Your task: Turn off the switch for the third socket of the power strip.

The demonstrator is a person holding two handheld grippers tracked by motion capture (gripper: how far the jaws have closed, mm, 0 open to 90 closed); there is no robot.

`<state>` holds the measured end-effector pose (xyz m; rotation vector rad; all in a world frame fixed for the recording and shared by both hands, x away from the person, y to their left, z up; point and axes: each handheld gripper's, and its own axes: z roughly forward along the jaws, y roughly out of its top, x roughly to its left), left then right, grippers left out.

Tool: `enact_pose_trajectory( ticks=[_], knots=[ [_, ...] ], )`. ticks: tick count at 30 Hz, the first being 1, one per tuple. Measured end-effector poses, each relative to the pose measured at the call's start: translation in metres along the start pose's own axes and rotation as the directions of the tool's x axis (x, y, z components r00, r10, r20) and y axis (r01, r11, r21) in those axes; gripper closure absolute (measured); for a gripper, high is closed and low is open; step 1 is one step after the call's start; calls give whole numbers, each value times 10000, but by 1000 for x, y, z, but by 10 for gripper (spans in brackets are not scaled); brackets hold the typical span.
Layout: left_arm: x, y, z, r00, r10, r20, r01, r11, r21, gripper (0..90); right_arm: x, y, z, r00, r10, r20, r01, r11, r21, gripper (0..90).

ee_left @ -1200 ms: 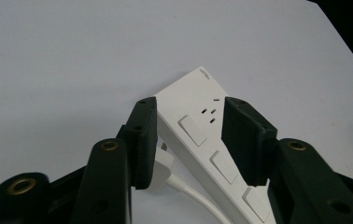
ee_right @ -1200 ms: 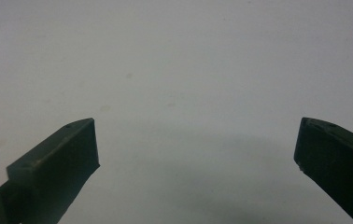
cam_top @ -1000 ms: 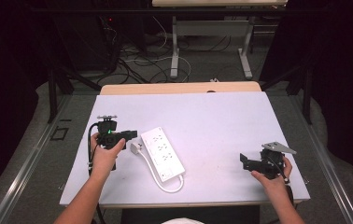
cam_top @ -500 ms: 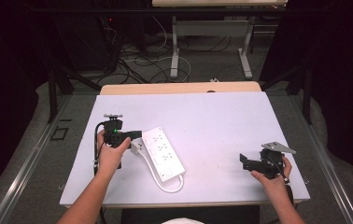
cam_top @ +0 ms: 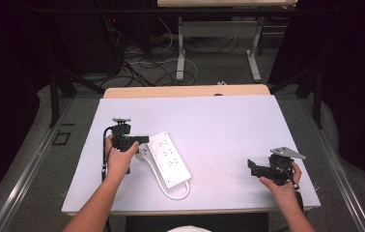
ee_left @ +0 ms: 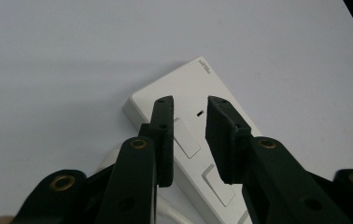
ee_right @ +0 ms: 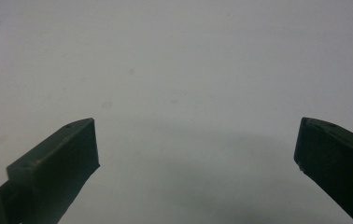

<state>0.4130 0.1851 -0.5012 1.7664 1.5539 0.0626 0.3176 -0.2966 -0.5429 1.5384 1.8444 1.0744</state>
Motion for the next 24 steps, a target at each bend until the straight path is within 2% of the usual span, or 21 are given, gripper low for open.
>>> enact_pose_trajectory(
  ticks=[6, 10, 11, 14, 22, 24],
  knots=[
    [1, 0, 6, 9999, -105, -93, 105, 9999, 80, 760, 0, 0, 0, 10000, -46, -1, 46, 10000, 8, 0],
    [1, 0, 10, 9999, -86, -77, 87, 9998, 179, 779, -1, 0, 1, 10000, -48, -1, 48, 10000, 22, 0],
    [1, 0, 10, 9999, 21, -132, -17, 9996, 294, 783, -1, 0, 1, 10000, -44, -4, 44, 10000, 22, 0],
    [0, 0, 13, 9998, -80, -155, 83, 9997, 213, 789, -1, 0, 1, 10000, -66, -12, 66, 10000, 29, 0],
    [2, -1, 19, 9995, -28, -300, 41, 9989, 457, 798, -1, 0, 1, 10000, -41, -30, 41, 10000, 56, 0],
    [1, -1, 21, 9995, -166, -286, 178, 9990, 403, 801, -1, 0, 1, 10000, -37, -37, 38, 10000, 58, 0]
  ],
)
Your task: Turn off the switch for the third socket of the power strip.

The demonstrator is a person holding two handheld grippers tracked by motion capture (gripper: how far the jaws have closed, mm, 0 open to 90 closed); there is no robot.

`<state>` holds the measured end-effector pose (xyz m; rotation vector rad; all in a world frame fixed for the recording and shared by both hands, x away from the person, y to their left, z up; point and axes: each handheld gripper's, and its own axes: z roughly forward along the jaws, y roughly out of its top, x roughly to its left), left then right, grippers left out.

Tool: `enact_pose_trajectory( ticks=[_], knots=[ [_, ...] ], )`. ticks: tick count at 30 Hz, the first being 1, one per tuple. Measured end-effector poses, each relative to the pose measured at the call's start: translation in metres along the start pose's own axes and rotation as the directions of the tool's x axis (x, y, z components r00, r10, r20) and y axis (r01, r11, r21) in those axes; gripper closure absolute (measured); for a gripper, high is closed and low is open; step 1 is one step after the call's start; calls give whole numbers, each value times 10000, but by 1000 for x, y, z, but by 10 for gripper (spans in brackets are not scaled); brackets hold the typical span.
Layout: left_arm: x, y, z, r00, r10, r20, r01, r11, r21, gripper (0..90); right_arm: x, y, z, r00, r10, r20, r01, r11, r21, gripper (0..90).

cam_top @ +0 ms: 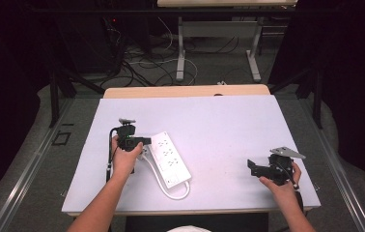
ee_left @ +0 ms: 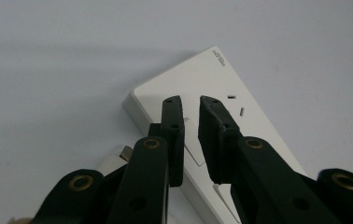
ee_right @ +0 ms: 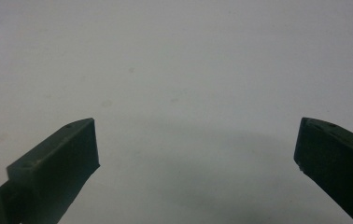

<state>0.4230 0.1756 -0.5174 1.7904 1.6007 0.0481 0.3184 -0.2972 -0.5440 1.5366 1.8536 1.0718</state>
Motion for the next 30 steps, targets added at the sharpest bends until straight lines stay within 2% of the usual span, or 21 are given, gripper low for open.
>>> enact_pose_trajectory(
  ticks=[4, 5, 8, 12, 13, 16, 22, 30],
  knots=[
    [1, -1, 3, 10000, -19, -72, 19, 10000, 33, 807, 0, 0, 0, 10000, -6, -6, 6, 10000, 0, 0],
    [2, -1, 3, 9998, 103, -144, -101, 9999, 107, 810, 0, 0, 0, 10000, -9, -7, 9, 10000, 2, 0],
    [1, -1, 6, 10000, -43, -64, 43, 10000, 64, 814, 0, 0, 0, 10000, -46, -21, 46, 10000, 14, 0],
    [2, -1, 6, 9999, 71, -138, -69, 9999, 158, 818, 0, 0, 0, 10000, -62, -36, 63, 10000, 23, 0],
    [1, -1, 8, 9999, -70, -108, 71, 9999, 98, 819, 0, 0, 0, 10000, -57, -37, 57, 10000, 27, 0],
    [1, -1, 9, 9999, 57, -157, -55, 9998, 167, 822, 0, 0, 0, 10000, -12, -43, 12, 10000, 51, 0],
    [1, -2, 13, 9998, -57, -196, 61, 9998, 188, 831, 1, 0, 0, 10000, -19, -57, 20, 10000, 48, 0],
    [1, -2, 13, 9996, 69, -267, -64, 9998, 171, 845, 0, 0, 1, 10000, -29, -74, 30, 10000, 70, 0]
  ],
)
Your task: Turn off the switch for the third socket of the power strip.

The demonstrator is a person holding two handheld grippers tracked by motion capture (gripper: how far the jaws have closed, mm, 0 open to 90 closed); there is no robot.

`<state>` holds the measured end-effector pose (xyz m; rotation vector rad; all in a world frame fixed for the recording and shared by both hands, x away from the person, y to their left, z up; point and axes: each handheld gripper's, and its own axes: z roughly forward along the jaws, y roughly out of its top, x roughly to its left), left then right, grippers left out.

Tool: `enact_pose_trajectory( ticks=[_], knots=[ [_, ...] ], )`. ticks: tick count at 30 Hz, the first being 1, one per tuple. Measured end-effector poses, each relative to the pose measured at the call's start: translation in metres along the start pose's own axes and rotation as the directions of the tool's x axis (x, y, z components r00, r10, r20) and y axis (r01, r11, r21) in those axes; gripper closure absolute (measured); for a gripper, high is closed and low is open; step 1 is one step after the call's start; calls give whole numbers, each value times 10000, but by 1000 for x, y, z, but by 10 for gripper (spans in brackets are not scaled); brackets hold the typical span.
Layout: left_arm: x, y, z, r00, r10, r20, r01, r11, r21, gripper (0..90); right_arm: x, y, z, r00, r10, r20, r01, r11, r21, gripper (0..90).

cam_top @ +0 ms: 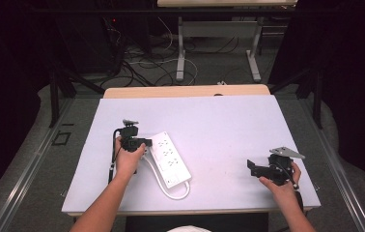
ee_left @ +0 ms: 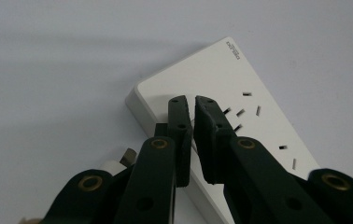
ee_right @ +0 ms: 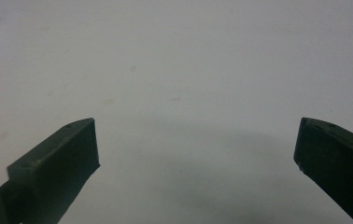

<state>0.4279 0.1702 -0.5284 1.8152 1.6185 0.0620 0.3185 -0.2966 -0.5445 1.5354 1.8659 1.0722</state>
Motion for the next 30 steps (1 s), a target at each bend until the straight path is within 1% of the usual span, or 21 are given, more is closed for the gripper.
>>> enact_pose_trajectory(
  ticks=[3, 4, 7, 9, 14, 15, 17, 30],
  knots=[
    [-1, 0, 0, 9999, 104, -46, -104, 9999, -22, 846, 0, 0, 0, 10000, 4, -8, -4, 10000, 14, 0],
    [-1, 0, 1, 10000, 60, -62, -61, 9999, -102, 846, 0, 0, 0, 10000, -8, -18, 8, 10000, 9, 0],
    [-1, -1, 1, 10000, 55, -77, -56, 9999, -128, 846, 0, 0, 0, 10000, -73, -10, 73, 10000, -10, 0],
    [0, 0, 0, 10000, 93, -36, -93, 10000, -10, 847, 1, 0, 1, 10000, -12, 53, 12, 10000, -41, 0],
    [0, 0, 0, 10000, 32, -27, -32, 10000, -19, 849, 1, 0, 1, 10000, -7, 56, 7, 10000, -43, 0],
    [-1, 0, 1, 10000, -92, -12, 92, 9999, -88, 849, 1, 0, 1, 10000, -48, -7, 48, 10000, 8, 0],
    [0, 0, 0, 9999, -137, 2, 137, 9999, -73, 850, 1, 0, 1, 10000, -51, -6, 51, 10000, 4, 0],
    [0, 0, 0, 9999, -142, 31, 142, 9999, 1, 851, 1, 0, 1, 9999, -104, -58, 105, 9999, 33, 0]
  ],
)
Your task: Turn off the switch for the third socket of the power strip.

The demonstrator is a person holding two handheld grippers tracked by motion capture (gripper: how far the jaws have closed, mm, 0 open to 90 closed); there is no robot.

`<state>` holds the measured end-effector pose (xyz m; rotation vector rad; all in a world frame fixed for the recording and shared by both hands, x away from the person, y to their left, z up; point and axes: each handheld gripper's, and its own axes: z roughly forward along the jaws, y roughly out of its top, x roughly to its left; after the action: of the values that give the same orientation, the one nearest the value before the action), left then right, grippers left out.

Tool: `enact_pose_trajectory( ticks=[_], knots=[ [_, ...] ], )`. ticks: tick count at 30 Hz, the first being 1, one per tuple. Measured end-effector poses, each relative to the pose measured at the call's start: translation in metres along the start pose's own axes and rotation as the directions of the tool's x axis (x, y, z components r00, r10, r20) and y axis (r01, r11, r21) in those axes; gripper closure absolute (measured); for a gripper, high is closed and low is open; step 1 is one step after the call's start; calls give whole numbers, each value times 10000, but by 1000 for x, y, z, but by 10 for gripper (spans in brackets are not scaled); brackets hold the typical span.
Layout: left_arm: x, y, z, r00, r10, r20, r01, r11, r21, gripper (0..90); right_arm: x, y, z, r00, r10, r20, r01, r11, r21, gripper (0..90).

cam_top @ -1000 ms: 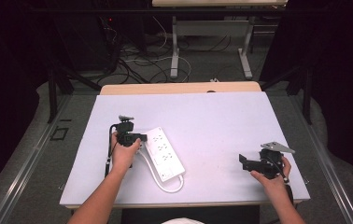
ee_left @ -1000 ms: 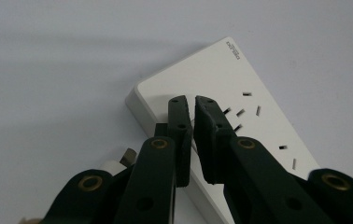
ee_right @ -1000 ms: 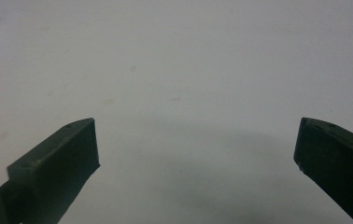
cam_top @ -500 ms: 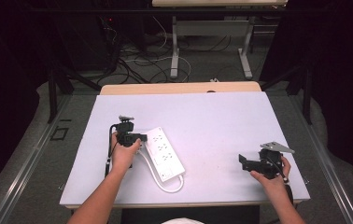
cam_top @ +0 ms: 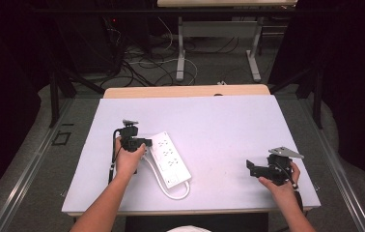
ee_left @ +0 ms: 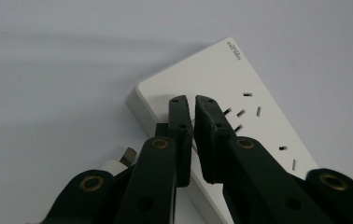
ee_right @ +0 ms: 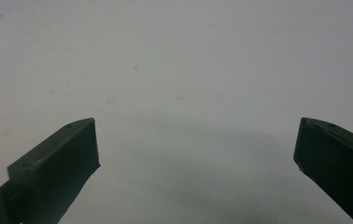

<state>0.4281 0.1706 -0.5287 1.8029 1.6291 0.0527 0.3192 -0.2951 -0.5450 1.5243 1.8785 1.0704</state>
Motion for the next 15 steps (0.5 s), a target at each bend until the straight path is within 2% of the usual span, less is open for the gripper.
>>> enact_pose_trajectory(
  ticks=[5, 8, 15],
  knots=[
    [0, 0, 0, 10000, -3, -43, 3, 10000, -4, 861, 0, 0, 0, 10000, -13, -6, 13, 10000, -5, 0],
    [-3, -1, 2, 9991, 112, -405, -122, 9996, -251, 897, 0, 0, 0, 10000, 13, -10, -13, 10000, -5, 0],
    [-1, -1, 2, 9996, 61, -286, -68, 9997, -240, 897, 0, 0, 0, 10000, 29, -10, -29, 10000, 2, 0]
  ],
)
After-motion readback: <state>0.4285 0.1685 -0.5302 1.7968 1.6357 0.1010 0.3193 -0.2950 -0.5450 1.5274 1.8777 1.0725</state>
